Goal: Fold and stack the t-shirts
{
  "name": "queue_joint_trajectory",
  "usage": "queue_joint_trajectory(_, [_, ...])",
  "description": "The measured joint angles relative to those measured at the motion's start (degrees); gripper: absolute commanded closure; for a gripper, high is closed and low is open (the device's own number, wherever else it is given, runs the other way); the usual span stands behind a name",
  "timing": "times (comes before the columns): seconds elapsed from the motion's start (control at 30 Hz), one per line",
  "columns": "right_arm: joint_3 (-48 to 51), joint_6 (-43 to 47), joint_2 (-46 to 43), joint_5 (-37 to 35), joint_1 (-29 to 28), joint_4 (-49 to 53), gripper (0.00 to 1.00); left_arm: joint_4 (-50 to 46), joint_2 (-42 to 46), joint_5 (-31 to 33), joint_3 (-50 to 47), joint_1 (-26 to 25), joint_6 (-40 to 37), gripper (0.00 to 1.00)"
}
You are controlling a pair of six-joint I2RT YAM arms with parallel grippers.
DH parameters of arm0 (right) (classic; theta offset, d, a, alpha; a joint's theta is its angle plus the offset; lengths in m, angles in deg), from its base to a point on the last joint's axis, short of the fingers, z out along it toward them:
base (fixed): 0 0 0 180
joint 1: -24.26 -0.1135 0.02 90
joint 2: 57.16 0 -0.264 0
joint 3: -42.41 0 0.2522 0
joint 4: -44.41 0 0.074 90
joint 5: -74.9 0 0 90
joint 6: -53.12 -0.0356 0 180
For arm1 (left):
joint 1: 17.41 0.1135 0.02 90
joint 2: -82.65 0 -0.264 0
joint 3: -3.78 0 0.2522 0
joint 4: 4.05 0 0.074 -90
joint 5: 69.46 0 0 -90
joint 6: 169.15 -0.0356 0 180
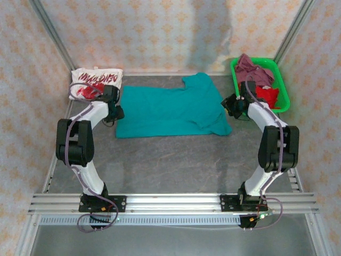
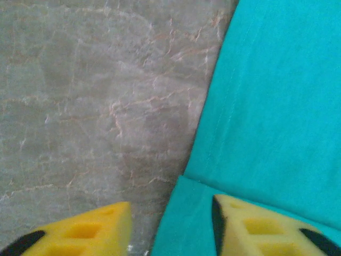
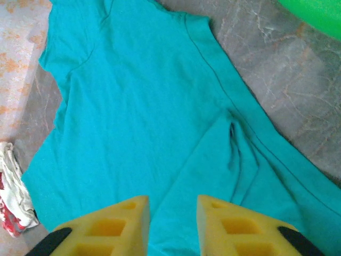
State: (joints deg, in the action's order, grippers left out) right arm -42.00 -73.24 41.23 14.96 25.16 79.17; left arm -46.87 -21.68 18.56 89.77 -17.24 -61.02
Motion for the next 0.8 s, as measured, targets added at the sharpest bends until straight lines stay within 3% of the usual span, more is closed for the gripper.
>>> queue_joint_trajectory(0.2, [-0.6,1.4,-2.2,-0.2,-1.4,0.1,0.69,-0.7,3.9,3.3,0.9,-2.1,0.0,0.5])
queue_joint_trajectory(0.4, [9.6,1.8,-12.5,0.4,-7.6,-0.5,0.68,0.3,14.3,3.7,-6.1,-11.3,1.2,0.52])
queue_joint_trajectory(0.57, [15.2,0.2,-10.1,1.2,-9.2,-2.1,0.64,1.1,10.9,2.1,-10.7,-12.7,2.4,0.54])
queue_joint_trajectory(0.8, [15.8,-2.0,-4.2,2.0,-11.0,-6.8,0.63,1.6,6.0,1.8,-12.8,-12.1,2.8,0.55])
